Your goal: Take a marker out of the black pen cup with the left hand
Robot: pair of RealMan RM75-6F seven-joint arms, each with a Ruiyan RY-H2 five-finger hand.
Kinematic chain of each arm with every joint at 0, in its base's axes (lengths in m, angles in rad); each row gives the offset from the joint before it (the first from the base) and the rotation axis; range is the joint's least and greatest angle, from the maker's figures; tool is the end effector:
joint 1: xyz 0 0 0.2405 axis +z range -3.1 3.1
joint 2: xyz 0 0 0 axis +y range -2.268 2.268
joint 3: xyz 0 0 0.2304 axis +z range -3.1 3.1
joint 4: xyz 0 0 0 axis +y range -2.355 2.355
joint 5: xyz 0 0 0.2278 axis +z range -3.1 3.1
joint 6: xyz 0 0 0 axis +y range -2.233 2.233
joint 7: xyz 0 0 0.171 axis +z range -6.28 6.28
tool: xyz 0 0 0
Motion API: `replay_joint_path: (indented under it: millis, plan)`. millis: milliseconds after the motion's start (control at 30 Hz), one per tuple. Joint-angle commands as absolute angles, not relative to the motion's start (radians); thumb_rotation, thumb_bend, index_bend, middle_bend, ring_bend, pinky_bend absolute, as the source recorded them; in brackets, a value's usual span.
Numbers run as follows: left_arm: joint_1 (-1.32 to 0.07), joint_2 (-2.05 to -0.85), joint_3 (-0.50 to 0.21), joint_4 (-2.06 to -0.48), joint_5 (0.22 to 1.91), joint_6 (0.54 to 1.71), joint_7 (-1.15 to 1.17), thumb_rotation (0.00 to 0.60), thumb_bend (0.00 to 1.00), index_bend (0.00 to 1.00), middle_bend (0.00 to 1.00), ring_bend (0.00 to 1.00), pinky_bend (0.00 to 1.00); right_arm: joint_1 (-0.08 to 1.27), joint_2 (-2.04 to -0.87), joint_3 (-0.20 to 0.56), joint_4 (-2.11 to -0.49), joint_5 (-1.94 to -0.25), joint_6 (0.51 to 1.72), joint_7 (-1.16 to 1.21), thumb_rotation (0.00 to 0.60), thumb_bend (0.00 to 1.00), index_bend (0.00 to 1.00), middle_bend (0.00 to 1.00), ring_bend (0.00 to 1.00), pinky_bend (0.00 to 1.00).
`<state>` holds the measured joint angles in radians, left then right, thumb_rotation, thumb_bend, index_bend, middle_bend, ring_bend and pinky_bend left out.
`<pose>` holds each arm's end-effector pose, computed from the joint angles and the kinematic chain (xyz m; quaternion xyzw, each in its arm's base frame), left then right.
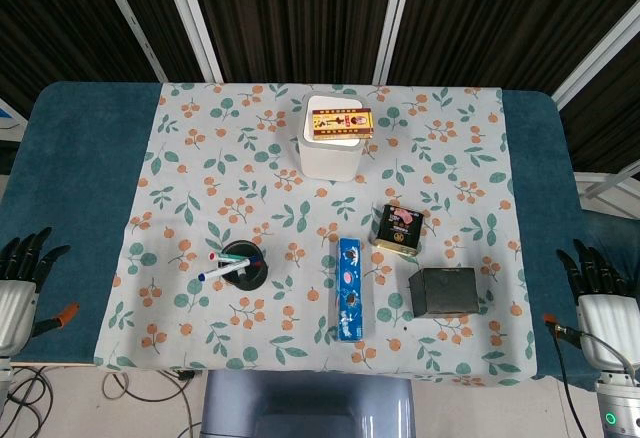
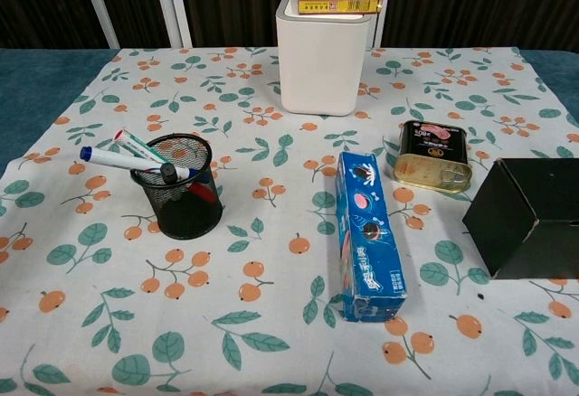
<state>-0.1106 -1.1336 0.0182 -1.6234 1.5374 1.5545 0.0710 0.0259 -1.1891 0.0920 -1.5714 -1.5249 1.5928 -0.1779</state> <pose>-0.2816 0.1990 0.1237 -0.6179 -0.3574 -0.3898 0.5818 -0.2932 -0.1983 0.1367 0.5832 -0.3140 0.3720 0.6503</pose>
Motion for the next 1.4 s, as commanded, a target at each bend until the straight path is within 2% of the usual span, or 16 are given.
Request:
replay_joint_path:
  millis: [33, 467, 1000, 1267, 1400]
  plan:
    - [-0.108, -1.133, 0.015, -1.626, 1.535, 1.550, 0.075, 0.600, 0.14, 0.18, 0.00, 0.00, 0.00, 0.026, -1.189, 0.092, -1.572, -1.526, 1.594, -0.178, 0.600, 0.19, 0.13, 0.00, 0.06, 0.20]
    - [-0.099, -1.132, 0.001, -1.616, 1.552, 1.559, 0.045, 0.600, 0.14, 0.18, 0.00, 0.00, 0.00, 0.025, -1.191, 0.092, -1.574, -1.523, 1.594, -0.184, 0.600, 0.19, 0.13, 0.00, 0.06, 0.20]
    - [-0.109, -1.153, -0.005, -1.591, 1.584, 1.543, 0.031, 0.600, 0.16, 0.24, 0.00, 0.00, 0.00, 0.023, -1.192, 0.095, -1.576, -1.514, 1.595, -0.185, 0.600, 0.19, 0.13, 0.00, 0.06, 0.20]
    - [-0.142, -1.248, -0.001, -1.515, 1.708, 1.575, 0.041, 0.600, 0.17, 0.30, 0.00, 0.00, 0.00, 0.021, -1.192, 0.097, -1.580, -1.509, 1.597, -0.182, 0.600, 0.19, 0.13, 0.00, 0.06, 0.20]
    - [-0.194, -1.308, -0.011, -1.484, 1.746, 1.533, 0.058, 0.600, 0.17, 0.32, 0.00, 0.00, 0.00, 0.019, -1.192, 0.095, -1.581, -1.511, 1.599, -0.182, 0.600, 0.19, 0.13, 0.00, 0.06, 0.20]
